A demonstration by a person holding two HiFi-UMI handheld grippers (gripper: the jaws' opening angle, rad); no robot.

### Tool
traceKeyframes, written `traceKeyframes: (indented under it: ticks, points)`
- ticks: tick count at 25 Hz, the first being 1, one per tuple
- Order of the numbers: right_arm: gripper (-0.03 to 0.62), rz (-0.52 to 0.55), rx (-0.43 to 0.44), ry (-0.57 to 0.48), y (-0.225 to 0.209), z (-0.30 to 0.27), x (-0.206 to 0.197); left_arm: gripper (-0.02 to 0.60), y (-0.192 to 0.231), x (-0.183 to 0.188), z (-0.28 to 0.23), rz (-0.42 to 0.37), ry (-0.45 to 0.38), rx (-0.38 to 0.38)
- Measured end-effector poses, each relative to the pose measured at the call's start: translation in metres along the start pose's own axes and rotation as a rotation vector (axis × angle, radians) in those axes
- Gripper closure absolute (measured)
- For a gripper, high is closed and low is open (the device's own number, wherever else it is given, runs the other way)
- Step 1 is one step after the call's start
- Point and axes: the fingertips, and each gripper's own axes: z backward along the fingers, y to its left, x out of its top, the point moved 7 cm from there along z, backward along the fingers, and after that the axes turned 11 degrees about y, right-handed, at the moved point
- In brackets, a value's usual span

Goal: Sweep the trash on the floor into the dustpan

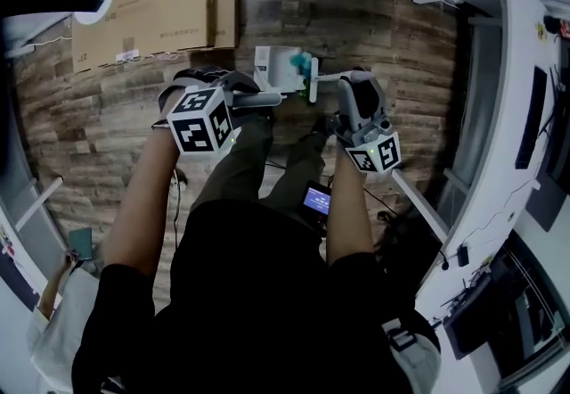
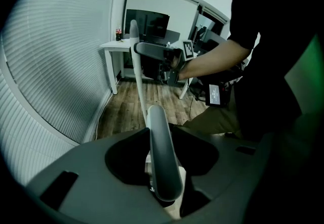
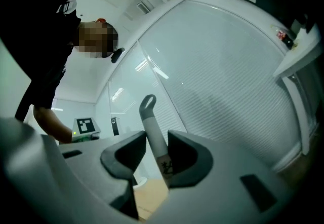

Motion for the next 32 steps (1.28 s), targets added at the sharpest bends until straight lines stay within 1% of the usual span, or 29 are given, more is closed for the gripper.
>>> traceKeyframes:
  ticks: [5,8,12,15,19,20,22,24,26,28,32]
  points:
    - [0.459,-0.15,-0.004,-0.146,0.004,-0.016,0.006,0.448,-0.001,0.003,-0.004,0.004,-0.017,-0.005]
    - [0.459,-0.186,-0.006,-0.185,0.005,-0.016,0.014,0.448,-0.002,0.004,-0.006,0.007,-0.022,-0.009]
    - [0.464,-0.127,-0.024,-0.139,0.006,-0.004,0.03,0.448,-0.002,0.003,-0.007,0.007,-0.019,0.012]
    - [0.467,-0.091,-0.043,-0.118,0.007,0.016,0.05,0.447,-0.003,0.003,-0.008,0.009,-0.012,0.034]
    - [0.467,-0.062,-0.083,-0.085,0.016,0.04,0.08,0.443,-0.006,-0.004,-0.011,0.006,0.023,0.068]
    - [0.468,-0.047,-0.088,-0.067,0.02,0.046,0.088,0.439,-0.007,-0.005,-0.011,0.007,0.029,0.075]
    - [0.47,-0.015,-0.097,-0.031,0.027,0.057,0.105,0.41,-0.009,-0.003,-0.007,0.016,0.017,0.095]
    - [0.471,0.014,-0.105,-0.007,0.033,0.068,0.124,0.405,-0.008,0.002,0.009,0.032,-0.032,0.127]
    - [0.471,0.034,-0.111,0.013,0.039,0.075,0.142,0.408,-0.006,0.009,0.032,0.071,-0.126,0.162]
    - [0.471,0.044,-0.106,0.029,0.045,0.079,0.159,0.423,-0.003,0.016,0.058,0.127,-0.253,0.196]
    - [0.471,0.068,-0.099,0.023,0.06,0.088,0.195,0.484,-0.007,0.03,0.12,0.254,-0.574,0.275]
